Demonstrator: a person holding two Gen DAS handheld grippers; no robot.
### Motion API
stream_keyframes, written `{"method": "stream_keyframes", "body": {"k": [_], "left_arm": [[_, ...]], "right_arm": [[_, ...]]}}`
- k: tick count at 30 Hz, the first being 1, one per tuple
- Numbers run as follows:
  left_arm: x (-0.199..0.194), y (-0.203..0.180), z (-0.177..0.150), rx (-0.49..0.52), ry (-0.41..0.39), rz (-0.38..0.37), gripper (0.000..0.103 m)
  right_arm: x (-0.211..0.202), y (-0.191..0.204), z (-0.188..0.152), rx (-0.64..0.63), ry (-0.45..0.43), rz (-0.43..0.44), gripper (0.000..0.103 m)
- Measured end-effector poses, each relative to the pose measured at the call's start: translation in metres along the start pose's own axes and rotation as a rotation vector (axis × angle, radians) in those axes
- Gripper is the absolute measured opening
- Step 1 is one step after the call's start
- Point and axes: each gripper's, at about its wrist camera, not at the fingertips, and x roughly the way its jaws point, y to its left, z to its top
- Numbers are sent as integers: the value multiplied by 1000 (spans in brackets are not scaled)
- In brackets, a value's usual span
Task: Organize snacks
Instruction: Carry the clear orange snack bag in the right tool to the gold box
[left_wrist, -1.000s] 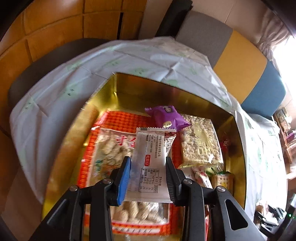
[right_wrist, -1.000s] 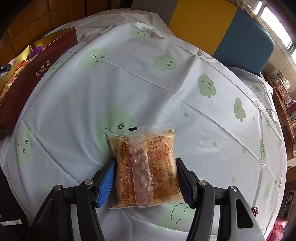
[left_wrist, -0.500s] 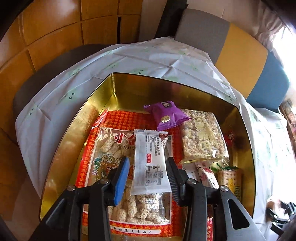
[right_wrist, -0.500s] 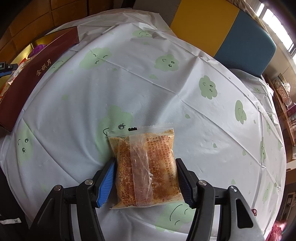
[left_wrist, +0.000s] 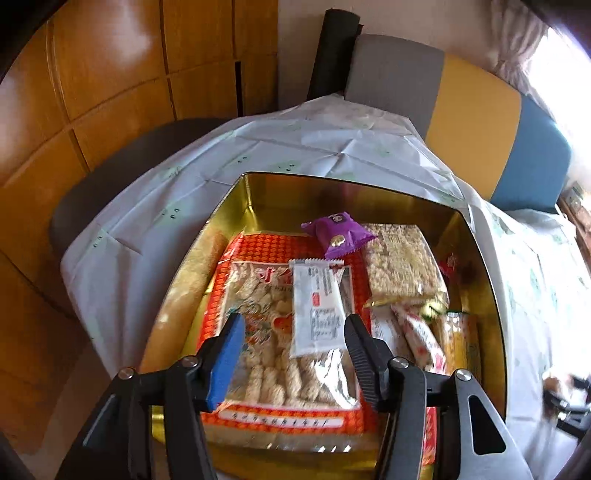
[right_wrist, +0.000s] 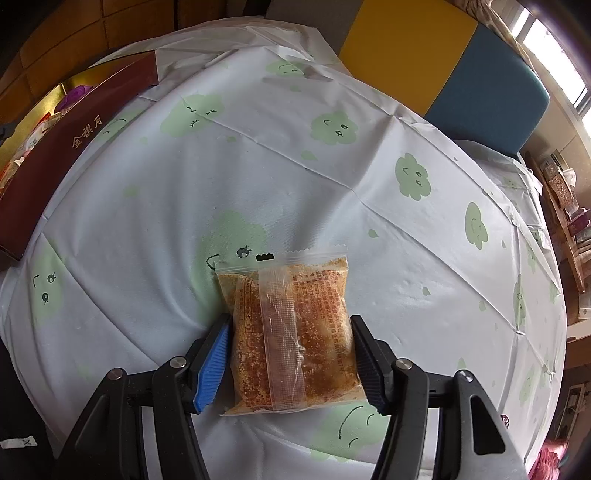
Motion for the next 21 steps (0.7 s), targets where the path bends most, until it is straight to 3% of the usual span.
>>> {"method": "stream_keyframes", "body": {"k": [10,17,21], "left_arm": [[-26,12,-26,23,-16,-12,57],[-33,20,-30,5,-27,-23,57],[-34,26,-31,-3,-33,-19,57]], "right_arm": [[5,-12,4,106,35,29,62],[3,-11,13,173,68,-16,62],[-15,-8,25,229,8,18,62]]}}
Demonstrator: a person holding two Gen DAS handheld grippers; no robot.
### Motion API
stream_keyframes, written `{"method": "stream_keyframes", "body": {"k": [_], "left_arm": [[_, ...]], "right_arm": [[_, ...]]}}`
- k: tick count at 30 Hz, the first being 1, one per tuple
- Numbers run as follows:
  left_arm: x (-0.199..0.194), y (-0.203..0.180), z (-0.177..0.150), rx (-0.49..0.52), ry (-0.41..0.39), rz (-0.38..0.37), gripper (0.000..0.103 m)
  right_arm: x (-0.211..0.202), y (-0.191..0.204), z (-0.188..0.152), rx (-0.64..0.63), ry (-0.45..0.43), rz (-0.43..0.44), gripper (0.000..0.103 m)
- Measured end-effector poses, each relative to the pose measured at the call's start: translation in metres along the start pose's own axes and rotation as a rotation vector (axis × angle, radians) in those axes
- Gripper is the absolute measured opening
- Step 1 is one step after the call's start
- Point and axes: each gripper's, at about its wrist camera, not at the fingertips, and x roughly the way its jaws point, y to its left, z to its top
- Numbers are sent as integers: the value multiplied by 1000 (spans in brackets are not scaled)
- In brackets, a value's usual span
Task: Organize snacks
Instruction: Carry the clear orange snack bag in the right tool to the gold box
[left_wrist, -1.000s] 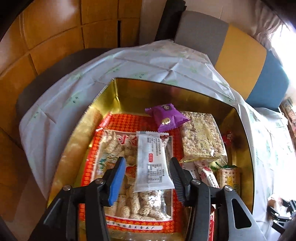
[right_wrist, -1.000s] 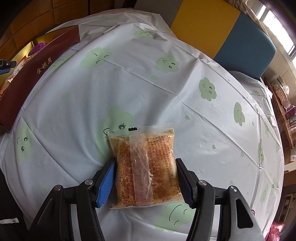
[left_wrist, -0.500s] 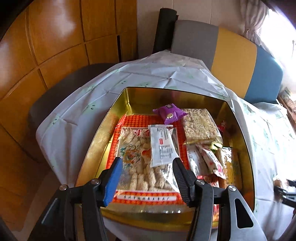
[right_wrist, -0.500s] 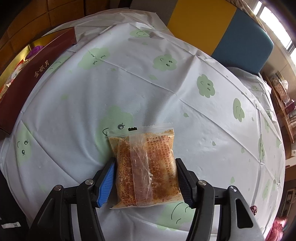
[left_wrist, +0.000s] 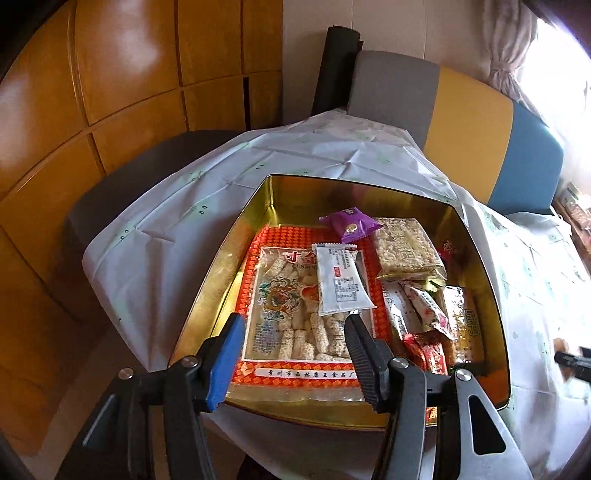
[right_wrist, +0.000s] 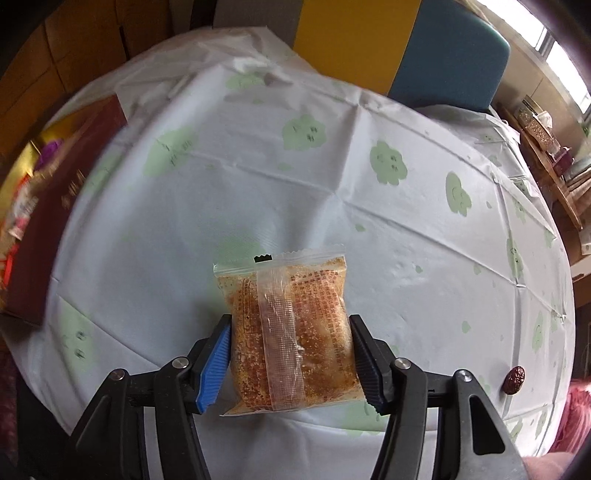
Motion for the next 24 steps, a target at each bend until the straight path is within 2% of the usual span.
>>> {"method": "stream_keyframes", "body": {"k": [4,10,17,24], "left_arm": [[-1,7,-2,-12,0,5,57],[-3,19,-4,-39,-3,21,57],[-7,46,-2,-105,-16,68,57],[-4,66,-1,-162,-15,90,57]], "right_arm": [[-23,27,15,-10,-67,74,62],[-57,95,40,-93,-155,218,62],[-65,195,58,-181,-132,398,62],[-40,263,80,-175,-81,450,62]]}}
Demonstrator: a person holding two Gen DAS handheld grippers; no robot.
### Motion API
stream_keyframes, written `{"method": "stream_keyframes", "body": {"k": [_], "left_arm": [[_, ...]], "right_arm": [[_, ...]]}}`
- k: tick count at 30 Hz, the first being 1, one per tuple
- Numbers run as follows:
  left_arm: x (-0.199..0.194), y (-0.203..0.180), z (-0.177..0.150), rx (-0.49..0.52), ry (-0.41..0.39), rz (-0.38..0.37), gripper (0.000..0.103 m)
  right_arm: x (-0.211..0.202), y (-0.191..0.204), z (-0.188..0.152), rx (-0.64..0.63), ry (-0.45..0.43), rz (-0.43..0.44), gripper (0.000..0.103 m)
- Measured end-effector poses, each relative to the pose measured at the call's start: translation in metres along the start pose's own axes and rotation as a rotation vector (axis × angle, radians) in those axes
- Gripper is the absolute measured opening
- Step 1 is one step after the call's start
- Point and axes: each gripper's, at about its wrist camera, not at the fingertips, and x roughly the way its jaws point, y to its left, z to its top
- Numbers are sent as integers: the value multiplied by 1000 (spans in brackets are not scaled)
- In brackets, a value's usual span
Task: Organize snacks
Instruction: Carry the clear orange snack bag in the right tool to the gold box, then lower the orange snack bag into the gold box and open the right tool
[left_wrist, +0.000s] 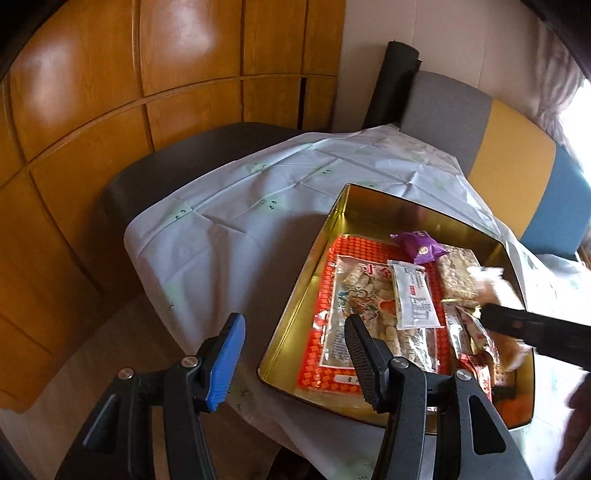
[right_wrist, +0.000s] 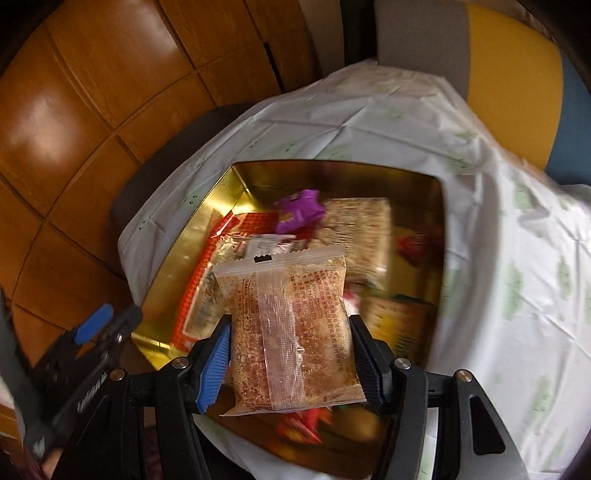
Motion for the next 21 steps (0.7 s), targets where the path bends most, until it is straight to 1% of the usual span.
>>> {"method": "stream_keyframes", "body": {"k": [4,7,10,13,15,17,18,21], "left_arm": [[4,1,-1,0,12,0,57],[7,-2,-1,8,14,7,57],[6,-4,-2,16,12,5,57],[5,-7,-3,27,8,3,57],[2,-10,-4,35,2,4,57],[0,-11,-5,38,-3,-2,57],[0,-11,-4,38,-4,-4,57],[-2,-13,-5,43,-6,-9,59]], "right_arm": [[34,8,7,17,69,27,62],[43,6,2,11,84,33,62],[36,4,-1,3,58,29,62],[22,5,-8,-29,13,24,62],[20,7,-13,-52,3,25,47],[24,7,-16,-60,25,17,47],[28,7,-19,-69,27,-1,47],[28,11,-22,-99,4,-47,47]]}}
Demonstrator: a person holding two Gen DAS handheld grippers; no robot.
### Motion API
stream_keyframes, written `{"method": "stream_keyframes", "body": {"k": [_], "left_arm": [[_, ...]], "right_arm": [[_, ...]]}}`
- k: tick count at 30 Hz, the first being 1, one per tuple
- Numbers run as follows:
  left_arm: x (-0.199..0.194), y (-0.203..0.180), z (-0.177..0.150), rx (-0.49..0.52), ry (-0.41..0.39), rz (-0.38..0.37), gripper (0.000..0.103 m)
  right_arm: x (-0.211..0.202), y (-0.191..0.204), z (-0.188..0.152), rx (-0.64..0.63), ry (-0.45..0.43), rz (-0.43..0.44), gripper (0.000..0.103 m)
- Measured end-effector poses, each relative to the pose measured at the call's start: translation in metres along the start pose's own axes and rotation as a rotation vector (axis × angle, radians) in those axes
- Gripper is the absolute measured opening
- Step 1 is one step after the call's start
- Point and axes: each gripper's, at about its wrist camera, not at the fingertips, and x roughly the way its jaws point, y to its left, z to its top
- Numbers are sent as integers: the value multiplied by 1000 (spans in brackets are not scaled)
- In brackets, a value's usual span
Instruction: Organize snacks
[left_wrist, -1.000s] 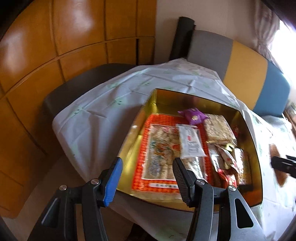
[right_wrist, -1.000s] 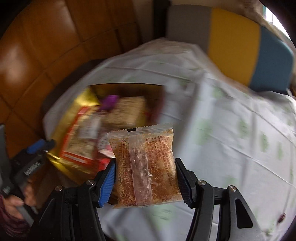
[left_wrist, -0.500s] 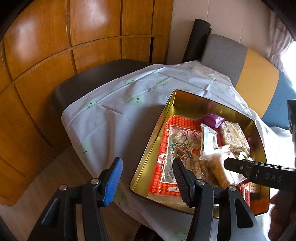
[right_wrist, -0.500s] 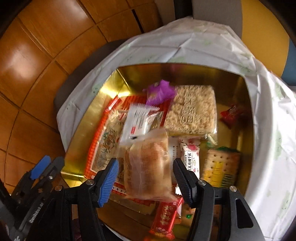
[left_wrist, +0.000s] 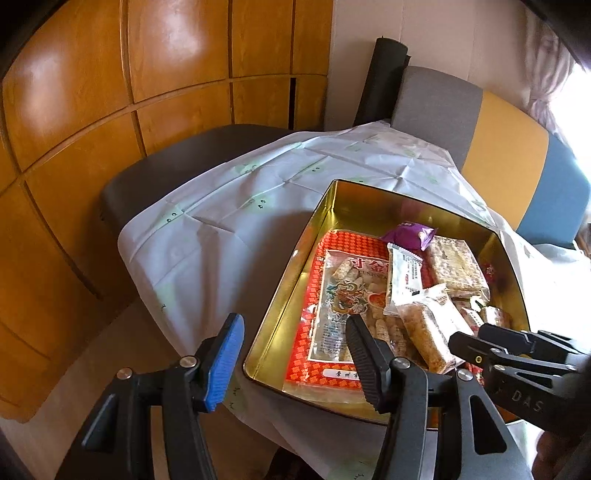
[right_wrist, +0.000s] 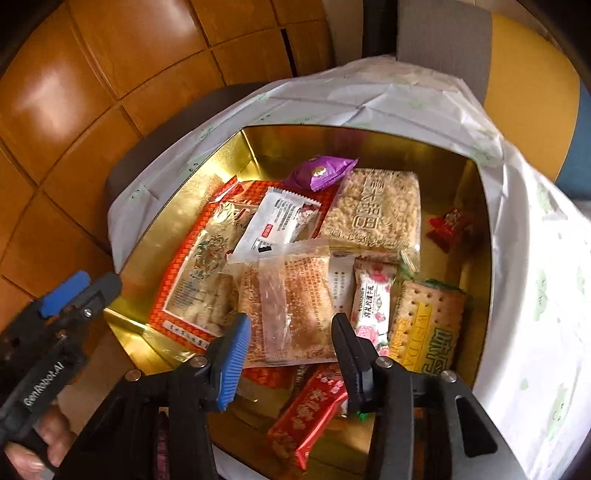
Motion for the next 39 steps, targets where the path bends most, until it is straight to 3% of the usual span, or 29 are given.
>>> {"method": "stream_keyframes", "body": {"k": [7,12,23,39], "left_arm": [[-10,-12,-4,33,-25,-5,59],[-22,-25,-11,71,-53,-14,59],[-48,-55,-33,134,-91,-61,62],[-60,-68,-40,160,-108,-93,67]], "right_arm": [[-31,1,-15,14,-100,-51,47],[-55,-2,-35,63,-188,-159,47],[-88,-24,-81,170,-270,-316,47],[-100,-30,-100,193,-292,-331,47]]}}
